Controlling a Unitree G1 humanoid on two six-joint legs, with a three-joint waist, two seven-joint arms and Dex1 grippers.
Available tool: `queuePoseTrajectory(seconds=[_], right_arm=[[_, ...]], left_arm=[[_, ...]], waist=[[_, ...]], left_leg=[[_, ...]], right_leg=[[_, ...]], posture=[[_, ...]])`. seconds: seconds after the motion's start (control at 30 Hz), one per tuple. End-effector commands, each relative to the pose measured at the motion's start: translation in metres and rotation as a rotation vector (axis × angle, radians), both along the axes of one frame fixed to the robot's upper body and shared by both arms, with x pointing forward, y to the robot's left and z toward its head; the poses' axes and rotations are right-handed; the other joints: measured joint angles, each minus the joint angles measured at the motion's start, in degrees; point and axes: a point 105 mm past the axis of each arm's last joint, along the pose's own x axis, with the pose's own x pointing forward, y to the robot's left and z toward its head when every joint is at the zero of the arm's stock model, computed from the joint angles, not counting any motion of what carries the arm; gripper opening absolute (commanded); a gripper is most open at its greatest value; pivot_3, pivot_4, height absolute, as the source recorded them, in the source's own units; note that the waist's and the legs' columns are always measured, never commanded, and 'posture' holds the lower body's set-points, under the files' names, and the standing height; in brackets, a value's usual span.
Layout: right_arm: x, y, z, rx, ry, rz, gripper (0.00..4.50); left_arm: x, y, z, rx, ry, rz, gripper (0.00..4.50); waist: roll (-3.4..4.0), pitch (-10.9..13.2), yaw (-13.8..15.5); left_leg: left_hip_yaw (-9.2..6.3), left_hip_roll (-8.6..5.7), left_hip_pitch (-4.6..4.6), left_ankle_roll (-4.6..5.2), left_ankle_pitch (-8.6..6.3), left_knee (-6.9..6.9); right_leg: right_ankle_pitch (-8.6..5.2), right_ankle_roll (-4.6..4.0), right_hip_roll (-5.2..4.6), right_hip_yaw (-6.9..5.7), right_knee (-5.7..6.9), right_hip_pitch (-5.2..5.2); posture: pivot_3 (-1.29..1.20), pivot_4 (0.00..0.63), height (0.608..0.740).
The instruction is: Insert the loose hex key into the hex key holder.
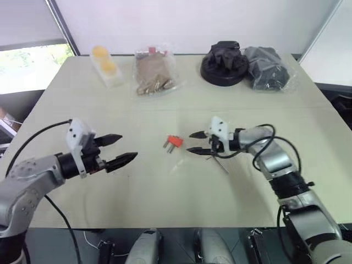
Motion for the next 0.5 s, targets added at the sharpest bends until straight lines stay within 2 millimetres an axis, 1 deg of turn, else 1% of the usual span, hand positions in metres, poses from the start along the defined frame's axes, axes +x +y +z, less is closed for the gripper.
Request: queuePoseTrajectory(seconds=[0.03, 0.27, 0.5], right_arm=[[0.014, 0.006, 0.005, -0.002, -0.098, -0.034, 2.58], [0.023, 0.011, -0.008, 0.003, -0.113, -0.076, 2.58], [0.014, 0.021, -0.018, 0.027, -0.06, -0.052, 2.58]], left_arm=[[-0.004, -0.003, 0.009, 0.032, -0.059, -0.021, 4.46], [-0.011, -0.001, 0.007, 0.048, -0.061, -0.009, 4.46], [-0.015, 0.0, 0.006, 0.061, -0.06, -0.005, 4.46]], waist=[[0.0, 0.0, 0.0], [0.0, 0.0, -0.3], [0.0, 0.0, -0.3]], left_leg=[[0.0, 0.0, -0.01, 0.0, 0.0, 0.0], [0.01, 0.01, 0.02, 0.0, 0.0, -0.03], [0.0, 0.01, 0.04, 0.0, 0.0, -0.03]], right_leg=[[0.0, 0.0, 0.0, 0.0, 0.0, 0.0], [0.0, 0.0, 0.03, 0.0, 0.01, -0.01], [0.0, 0.0, 0.03, 0.0, 0.01, 0.01]], posture=[[0.0, 0.15, 0.74], [0.0, 0.15, 0.74], [0.0, 0.15, 0.74]])
